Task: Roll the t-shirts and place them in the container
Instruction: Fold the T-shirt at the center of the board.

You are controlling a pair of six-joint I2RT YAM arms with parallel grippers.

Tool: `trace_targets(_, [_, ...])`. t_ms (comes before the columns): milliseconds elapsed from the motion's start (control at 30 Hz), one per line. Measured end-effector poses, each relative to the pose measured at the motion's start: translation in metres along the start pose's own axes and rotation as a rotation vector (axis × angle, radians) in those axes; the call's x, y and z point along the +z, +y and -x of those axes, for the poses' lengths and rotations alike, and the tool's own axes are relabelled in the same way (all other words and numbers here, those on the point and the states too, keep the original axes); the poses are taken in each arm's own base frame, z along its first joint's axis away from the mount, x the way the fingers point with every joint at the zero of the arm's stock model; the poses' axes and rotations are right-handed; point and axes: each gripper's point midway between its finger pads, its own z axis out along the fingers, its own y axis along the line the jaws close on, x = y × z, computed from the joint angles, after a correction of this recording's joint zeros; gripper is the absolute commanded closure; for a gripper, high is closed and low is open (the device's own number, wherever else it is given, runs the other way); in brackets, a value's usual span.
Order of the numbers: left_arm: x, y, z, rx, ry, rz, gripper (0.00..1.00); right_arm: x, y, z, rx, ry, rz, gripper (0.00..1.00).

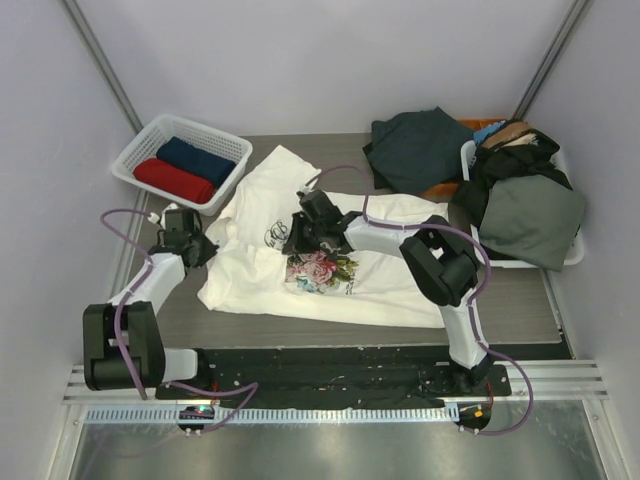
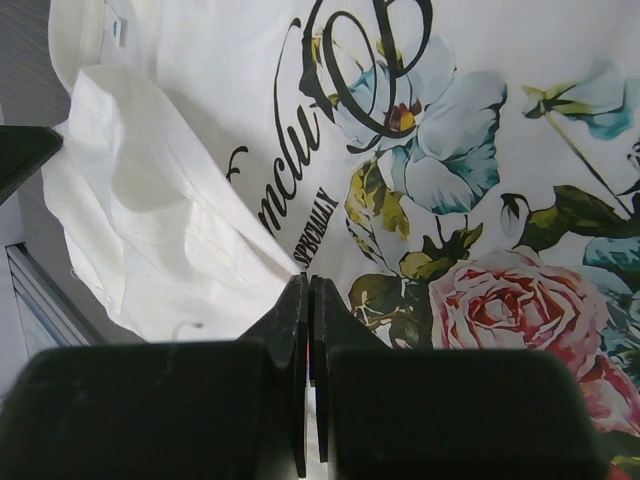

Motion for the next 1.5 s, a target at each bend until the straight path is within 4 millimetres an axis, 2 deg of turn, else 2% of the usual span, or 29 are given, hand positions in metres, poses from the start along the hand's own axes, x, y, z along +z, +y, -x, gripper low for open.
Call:
trace_targets(167, [-0.01,-0.007,0.01,-0.003,-0.05,-0.04,1.0,-0.011,0.01,0.008,-0.005,-0.02,0.018,0.99])
trace_targets(333, [-0.011,-0.011,0.013,-0.004,-0.062,-0.057,1.0,-0.02,0.019,0.015,-0.012,-0.039,0.039,0.99])
trace_targets(733, [-0.006,-0.016,0.014,-0.003,-0.059,-0.083,1.0,-0.02,0.017,0.017,-0.008,-0.043,0.035,0.99])
trace_targets(1100, [-0.01,-0.019,0.022,-0.006,-0.088,-0.087,1.0,-0.021,0.017,0.018,-0.01,-0.044,0.034,0.99])
trace_targets(1500, [-0.015,-0.024,0.03,-0.008,-0.122,-0.108,1.0,-0.035,0.027,0.028,-0.024,-0.072,0.053,0.99])
